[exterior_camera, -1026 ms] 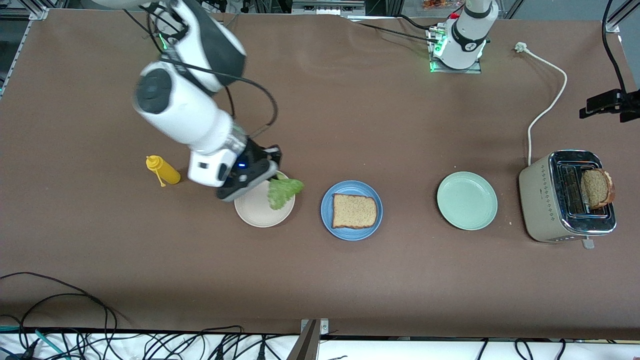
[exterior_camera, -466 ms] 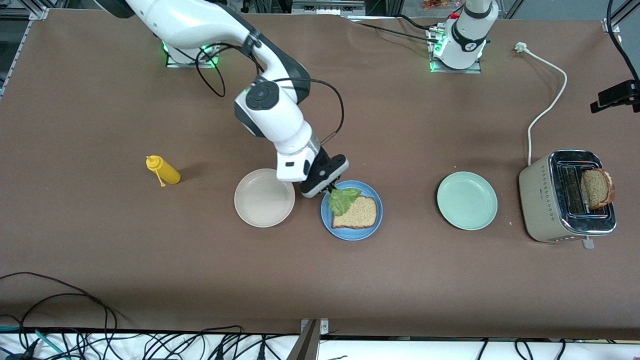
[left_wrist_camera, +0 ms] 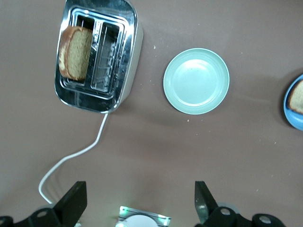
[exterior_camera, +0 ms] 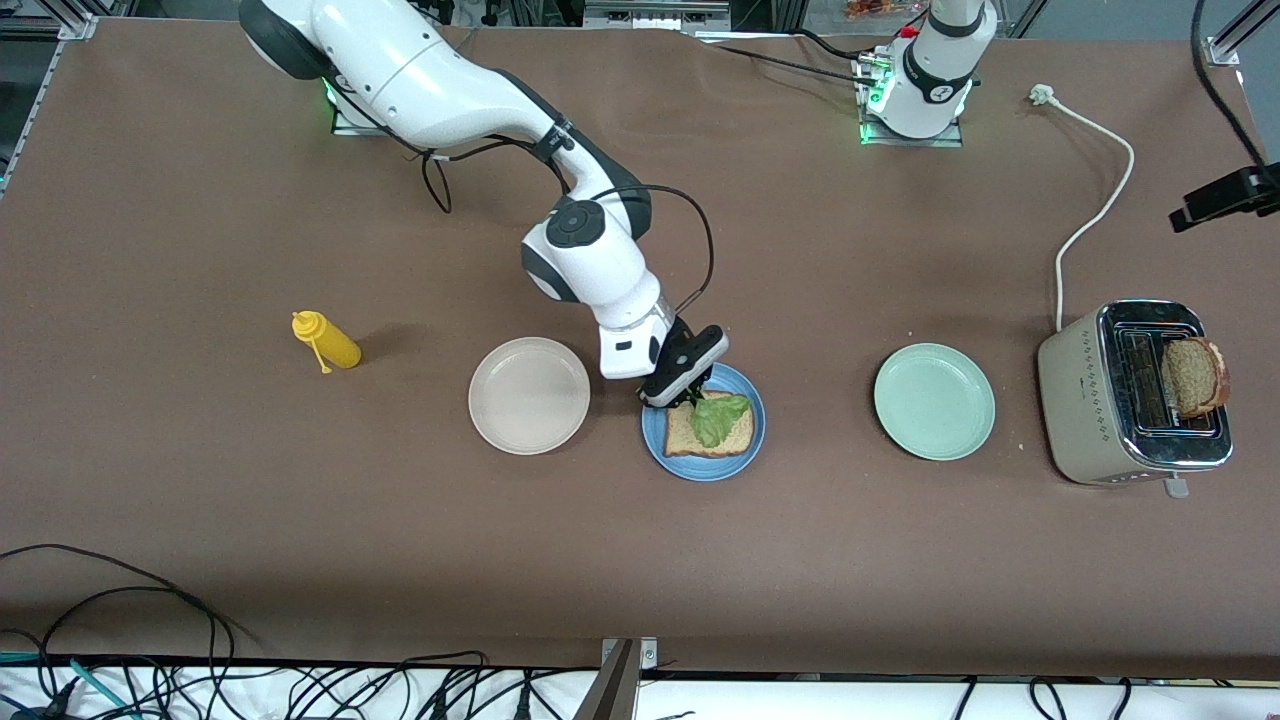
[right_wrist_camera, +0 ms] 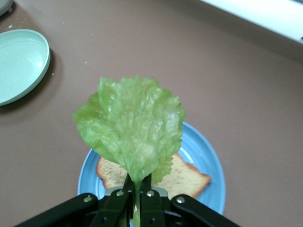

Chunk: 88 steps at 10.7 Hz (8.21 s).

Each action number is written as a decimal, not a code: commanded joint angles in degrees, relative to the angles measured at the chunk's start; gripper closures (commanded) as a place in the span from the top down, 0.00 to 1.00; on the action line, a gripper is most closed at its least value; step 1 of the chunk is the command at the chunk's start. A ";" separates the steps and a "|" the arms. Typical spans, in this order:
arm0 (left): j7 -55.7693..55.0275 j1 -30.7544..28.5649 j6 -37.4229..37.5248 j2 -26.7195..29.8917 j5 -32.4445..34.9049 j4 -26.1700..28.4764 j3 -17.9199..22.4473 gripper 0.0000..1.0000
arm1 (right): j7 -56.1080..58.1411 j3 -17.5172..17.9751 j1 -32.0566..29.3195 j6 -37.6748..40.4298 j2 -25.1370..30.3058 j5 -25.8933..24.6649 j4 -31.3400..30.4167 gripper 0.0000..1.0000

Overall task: Make sandwich in blue plate with both arms
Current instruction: 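Lower the lettuce onto the bread and open the right gripper, then move the right gripper back toward the yellow squeeze bottle, then position the open right gripper beside the yellow squeeze bottle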

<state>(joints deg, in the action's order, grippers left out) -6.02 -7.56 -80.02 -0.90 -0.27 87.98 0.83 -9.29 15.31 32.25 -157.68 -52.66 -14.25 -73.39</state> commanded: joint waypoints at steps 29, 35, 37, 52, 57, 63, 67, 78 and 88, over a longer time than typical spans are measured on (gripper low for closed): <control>0.48 -0.26 1.36 0.29 1.41 -2.28 -1.09 1.00 | -6.88 -5.99 5.11 -7.56 -5.72 -0.52 4.31 1.00; 0.30 -0.26 1.36 0.37 1.41 -2.28 -1.09 1.00 | -6.35 -5.99 0.90 29.65 12.99 10.54 2.63 1.00; 0.30 -0.26 1.36 0.37 1.41 -2.28 -1.09 1.00 | -6.35 -5.99 -2.52 42.22 18.96 11.96 2.63 1.00; 0.22 -0.26 1.45 0.37 1.41 -2.28 -1.36 1.00 | 5.17 -18.86 -22.64 73.35 37.85 11.88 -11.81 1.00; 0.22 -0.26 1.54 0.37 1.41 -2.28 -1.36 1.00 | -0.02 -10.39 -30.40 57.68 48.17 7.51 -27.69 1.00; 0.22 -0.26 1.63 0.46 1.41 -2.28 -1.36 1.00 | -0.11 -12.50 -30.40 56.08 48.00 12.23 -25.15 1.00; 0.22 -0.26 1.63 0.37 1.41 -2.28 -1.36 1.00 | 0.06 -12.59 -30.40 54.95 45.28 11.62 -24.88 1.00; 0.22 -0.17 1.63 0.37 1.41 -2.28 -1.45 1.00 | 6.48 -6.90 -29.61 63.91 48.09 12.58 -24.61 1.00; 0.22 -0.09 1.63 0.37 1.41 -2.28 -1.53 1.00 | 46.87 -19.33 -30.66 53.71 42.72 22.51 -28.73 1.00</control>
<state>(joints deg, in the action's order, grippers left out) -7.15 -7.50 -79.56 -0.64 0.48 86.55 -0.40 29.21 -1.17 1.86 -103.09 -10.49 5.14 -100.13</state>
